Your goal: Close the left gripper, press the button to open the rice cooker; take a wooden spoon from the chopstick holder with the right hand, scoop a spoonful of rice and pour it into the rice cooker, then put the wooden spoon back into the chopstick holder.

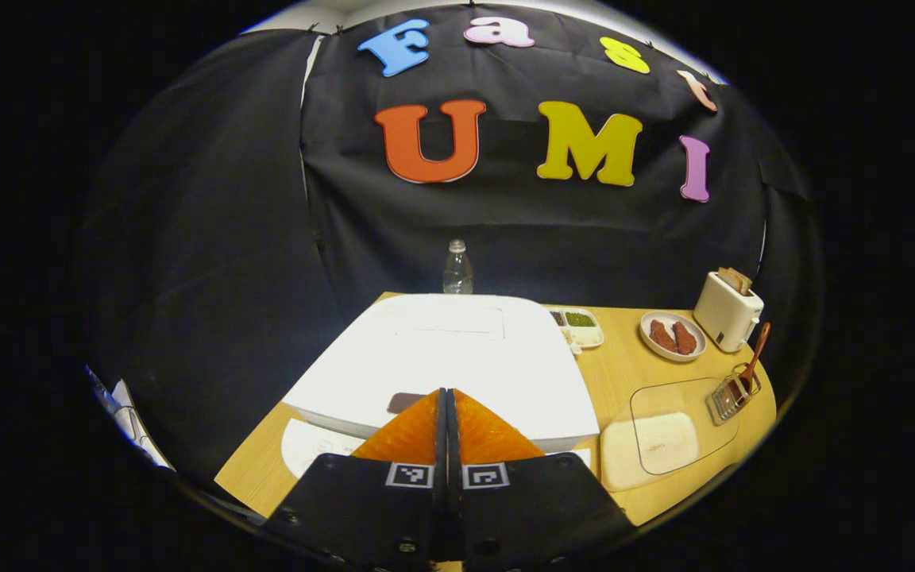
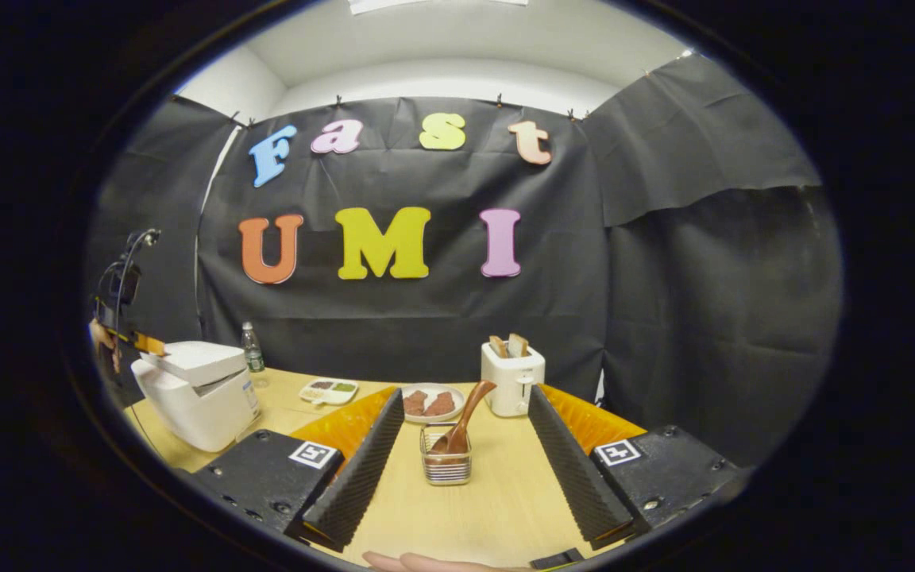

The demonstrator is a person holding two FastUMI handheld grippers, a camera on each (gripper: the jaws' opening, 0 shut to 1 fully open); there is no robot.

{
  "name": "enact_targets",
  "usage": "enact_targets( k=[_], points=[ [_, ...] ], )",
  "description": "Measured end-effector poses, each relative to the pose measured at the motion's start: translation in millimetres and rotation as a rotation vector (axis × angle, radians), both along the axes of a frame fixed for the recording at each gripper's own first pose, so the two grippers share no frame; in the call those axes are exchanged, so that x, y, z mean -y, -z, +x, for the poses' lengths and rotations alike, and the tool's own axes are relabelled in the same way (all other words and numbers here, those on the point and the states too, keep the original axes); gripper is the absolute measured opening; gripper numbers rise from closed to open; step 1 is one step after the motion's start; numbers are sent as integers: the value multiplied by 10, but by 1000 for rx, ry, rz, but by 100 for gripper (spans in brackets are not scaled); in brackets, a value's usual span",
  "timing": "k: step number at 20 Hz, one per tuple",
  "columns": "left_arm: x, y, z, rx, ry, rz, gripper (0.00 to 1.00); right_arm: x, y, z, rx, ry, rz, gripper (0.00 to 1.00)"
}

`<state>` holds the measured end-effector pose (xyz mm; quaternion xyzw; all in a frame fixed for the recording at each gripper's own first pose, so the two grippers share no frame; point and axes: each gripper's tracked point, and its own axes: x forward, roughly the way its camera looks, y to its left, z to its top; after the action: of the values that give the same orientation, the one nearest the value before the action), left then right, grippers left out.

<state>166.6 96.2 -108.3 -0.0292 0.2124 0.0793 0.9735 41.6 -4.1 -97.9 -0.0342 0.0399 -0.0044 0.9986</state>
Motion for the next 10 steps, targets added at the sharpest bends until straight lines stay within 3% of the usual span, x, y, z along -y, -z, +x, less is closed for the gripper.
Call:
enact_targets(
  k=[2,5,6,7,8,10],
  points=[
    [140,-338,-203,61,23,-44,0,-17,-111,-114,19,-3,-5,100],
    [235,-720,-438,155,54,-64,0,-29,-236,-233,38,-9,1,96],
    [297,-792,-550,176,73,-61,22,-20,-273,-258,43,-5,-4,100],
    [397,-853,-630,194,104,-60,23,-14,-296,-294,46,-2,-8,100],
    [462,-903,-724,211,113,-61,47,-19,-318,-312,49,-1,-9,96],
    [443,-1028,-907,245,103,-57,95,-13,-361,-281,53,16,-1,100]
  ],
)
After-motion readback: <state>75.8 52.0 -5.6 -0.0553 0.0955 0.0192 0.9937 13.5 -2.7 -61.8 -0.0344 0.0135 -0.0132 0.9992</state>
